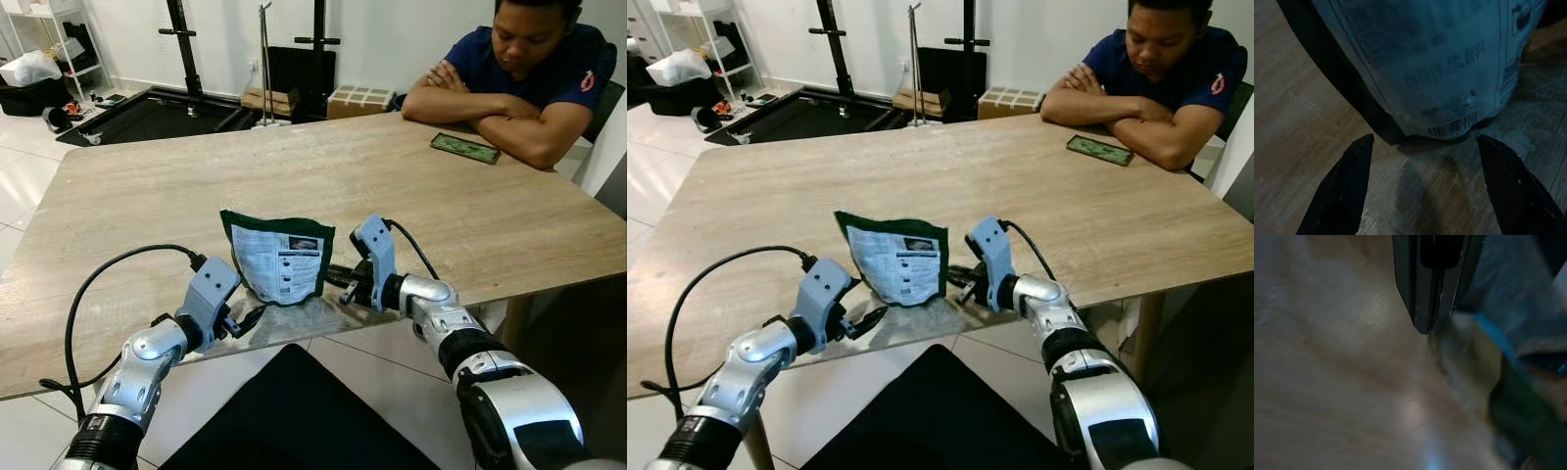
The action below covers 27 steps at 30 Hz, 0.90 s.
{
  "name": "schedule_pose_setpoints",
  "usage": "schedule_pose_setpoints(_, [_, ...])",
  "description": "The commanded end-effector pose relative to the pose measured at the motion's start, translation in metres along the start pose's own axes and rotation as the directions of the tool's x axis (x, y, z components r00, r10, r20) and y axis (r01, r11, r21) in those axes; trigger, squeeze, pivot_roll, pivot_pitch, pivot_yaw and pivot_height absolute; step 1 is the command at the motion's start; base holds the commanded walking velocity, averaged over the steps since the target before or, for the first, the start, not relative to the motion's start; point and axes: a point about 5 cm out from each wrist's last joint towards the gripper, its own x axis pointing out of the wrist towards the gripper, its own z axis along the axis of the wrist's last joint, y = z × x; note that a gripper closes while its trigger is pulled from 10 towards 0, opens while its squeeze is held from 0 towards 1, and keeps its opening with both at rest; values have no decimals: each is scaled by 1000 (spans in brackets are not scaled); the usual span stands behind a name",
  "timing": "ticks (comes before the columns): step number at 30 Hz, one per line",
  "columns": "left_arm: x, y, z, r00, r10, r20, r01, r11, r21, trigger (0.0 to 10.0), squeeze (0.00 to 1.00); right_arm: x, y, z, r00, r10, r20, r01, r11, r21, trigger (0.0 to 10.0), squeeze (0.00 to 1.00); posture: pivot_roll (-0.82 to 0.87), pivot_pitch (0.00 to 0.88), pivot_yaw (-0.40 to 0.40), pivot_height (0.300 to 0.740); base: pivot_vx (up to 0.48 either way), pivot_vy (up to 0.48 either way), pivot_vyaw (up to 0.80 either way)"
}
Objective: Restocking fridge
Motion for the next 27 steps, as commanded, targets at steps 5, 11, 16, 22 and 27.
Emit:
schedule_pose_setpoints(5, [-1, 9, -5, 1000, 1, -30, 0, 999, 46, 10000, 0, -8, 5, 0, 987, 161, -17, -161, 987, -3, 3804, 0, -72, 0, 16, 740, 0, 0, 0])
schedule_pose_setpoints(11, [1, 13, -6, 1000, 6, -31, -4, 998, 64, 10000, 0, -15, 15, 5, 942, 336, 9, -336, 942, 7, 3725, 0, -77, 0, 15, 740, 0, 0, 0])
schedule_pose_setpoints(16, [2, 18, -6, 999, 20, -27, -18, 997, 76, 10000, 0, -20, 29, 3, 882, 471, 21, -472, 881, 32, 3804, 0, -79, 0, 13, 740, 0, 0, 0])
schedule_pose_setpoints(22, [2, 21, -5, 999, 24, -25, -22, 996, 83, 10000, 0, -20, 35, -2, 864, 504, 2, -504, 862, 47, 4627, 0, -81, 0, 16, 740, 0, 0, 0])
schedule_pose_setpoints(27, [-2, 17, -5, 1000, 11, -22, -9, 996, 91, 10000, 0, -27, 13, 6, 940, 341, -6, -341, 940, -1, 10000, 0, -80, 2, 21, 740, 0, 0, 0])
